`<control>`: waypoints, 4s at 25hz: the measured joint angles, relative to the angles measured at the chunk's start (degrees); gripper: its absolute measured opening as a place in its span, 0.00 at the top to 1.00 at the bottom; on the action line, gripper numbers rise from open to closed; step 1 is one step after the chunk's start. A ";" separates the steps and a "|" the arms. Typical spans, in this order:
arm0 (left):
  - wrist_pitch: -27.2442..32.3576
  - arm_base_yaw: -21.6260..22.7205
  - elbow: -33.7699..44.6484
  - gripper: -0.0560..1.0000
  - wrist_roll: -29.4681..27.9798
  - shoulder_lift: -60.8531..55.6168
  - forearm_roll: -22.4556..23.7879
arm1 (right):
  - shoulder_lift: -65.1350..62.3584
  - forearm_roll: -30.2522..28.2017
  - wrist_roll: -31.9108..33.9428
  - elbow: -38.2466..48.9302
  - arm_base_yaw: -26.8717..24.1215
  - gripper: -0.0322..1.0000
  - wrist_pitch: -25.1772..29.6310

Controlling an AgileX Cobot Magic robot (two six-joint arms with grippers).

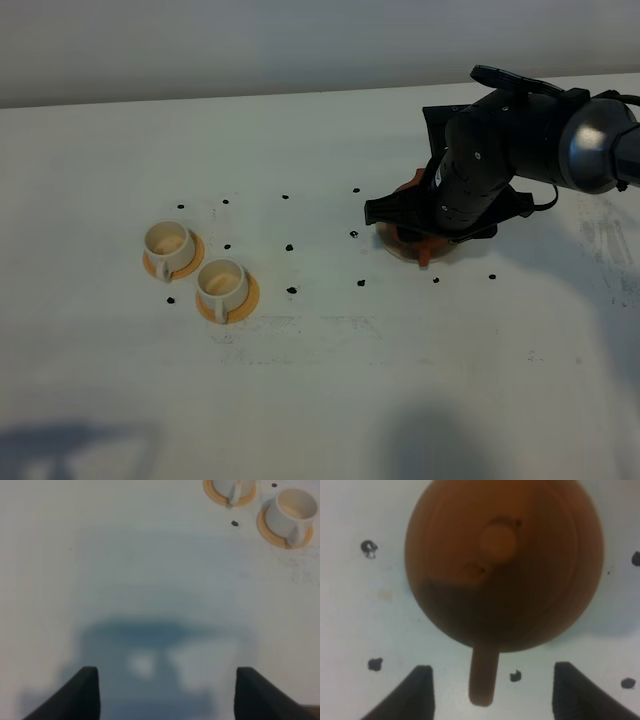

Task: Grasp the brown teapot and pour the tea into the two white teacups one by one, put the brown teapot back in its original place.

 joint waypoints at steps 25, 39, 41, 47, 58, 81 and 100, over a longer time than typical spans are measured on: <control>0.00 0.00 0.00 0.41 0.00 0.00 0.00 | 0.64 -1.21 1.63 0.00 0.66 0.47 -0.84; 0.00 0.00 0.00 0.41 0.00 0.00 0.00 | 0.64 -1.21 1.63 0.00 0.92 0.47 -0.78; 0.00 0.00 0.00 0.41 0.00 0.00 0.00 | 0.64 -1.21 1.63 0.00 1.15 0.47 -0.84; 0.00 0.00 0.00 0.41 0.00 0.00 0.00 | 0.64 -1.21 1.63 0.00 1.22 0.47 -0.84; 0.00 0.00 0.00 0.41 0.00 0.00 0.00 | 1.40 -1.23 1.63 0.00 1.22 0.47 -0.84; 0.00 0.00 0.00 0.41 0.04 0.00 0.00 | 1.36 -2.07 -5.74 0.00 1.22 0.86 -2.56; 0.00 0.00 0.00 0.41 0.04 0.00 0.00 | -2.46 -2.67 -7.12 0.00 2.00 0.86 -4.05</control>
